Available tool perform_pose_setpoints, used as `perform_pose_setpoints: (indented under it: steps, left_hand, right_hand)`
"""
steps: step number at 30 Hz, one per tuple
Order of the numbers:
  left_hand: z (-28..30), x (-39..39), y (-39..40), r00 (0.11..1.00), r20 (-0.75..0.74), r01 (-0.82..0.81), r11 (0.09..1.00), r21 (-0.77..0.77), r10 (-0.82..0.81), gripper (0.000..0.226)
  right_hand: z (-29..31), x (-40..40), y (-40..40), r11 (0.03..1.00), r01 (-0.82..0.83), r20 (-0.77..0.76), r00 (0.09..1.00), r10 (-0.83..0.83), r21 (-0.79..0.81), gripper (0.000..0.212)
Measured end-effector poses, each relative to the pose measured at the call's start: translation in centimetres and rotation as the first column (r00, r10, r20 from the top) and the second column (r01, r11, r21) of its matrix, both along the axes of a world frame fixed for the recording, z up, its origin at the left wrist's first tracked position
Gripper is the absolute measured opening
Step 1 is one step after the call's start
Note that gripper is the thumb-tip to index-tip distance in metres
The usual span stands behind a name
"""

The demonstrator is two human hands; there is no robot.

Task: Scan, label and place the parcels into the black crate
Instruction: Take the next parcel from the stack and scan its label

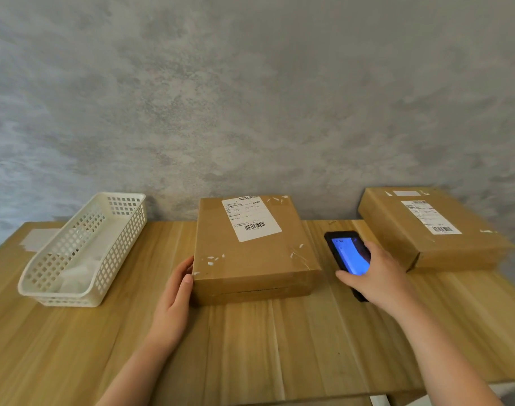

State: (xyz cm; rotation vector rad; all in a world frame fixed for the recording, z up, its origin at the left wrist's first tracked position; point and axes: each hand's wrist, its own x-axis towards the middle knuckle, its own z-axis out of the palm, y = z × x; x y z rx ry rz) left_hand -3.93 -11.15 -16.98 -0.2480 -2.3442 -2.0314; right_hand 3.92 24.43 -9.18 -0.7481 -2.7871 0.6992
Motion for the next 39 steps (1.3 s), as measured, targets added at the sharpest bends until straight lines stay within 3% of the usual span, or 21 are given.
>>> perform_pose_setpoints:
  steps: [5,7,12,21,33,39]
  left_hand:
    - [0.0,0.1,-0.1,1.000,-0.011,0.012,1.000,0.008,-0.012,0.045]
    - [-0.1,0.0,-0.1,1.000,-0.013,0.010,1.000,0.006,-0.010,0.038]
    - [-0.1,0.1,-0.1,1.000,-0.005,0.004,1.000,-0.009,-0.004,0.035]
    - [-0.2,0.1,-0.3,1.000,0.004,0.010,1.000,-0.004,-0.010,0.036]
    - [0.0,0.2,-0.4,1.000,-0.008,0.012,1.000,-0.011,-0.012,0.044]
    - [0.0,0.2,-0.3,1.000,0.002,0.002,1.000,-0.014,-0.002,0.036]
  right_hand:
    - [6.3,0.3,-3.5,0.991,-0.105,0.010,0.994,0.107,-0.079,0.070]
    - [7.9,0.2,-4.8,0.978,-0.174,0.047,0.982,0.180,-0.112,0.068]
    - [9.5,-0.4,-7.5,0.961,-0.272,0.143,0.951,0.275,-0.041,0.057]
    - [10.2,-0.2,-10.0,0.951,-0.302,0.187,0.940,0.286,0.062,0.051]
    - [10.5,0.2,-9.5,0.944,-0.318,0.235,0.928,0.289,0.095,0.053]
    - [10.2,0.2,-9.2,0.943,-0.319,0.253,0.924,0.287,0.096,0.056]
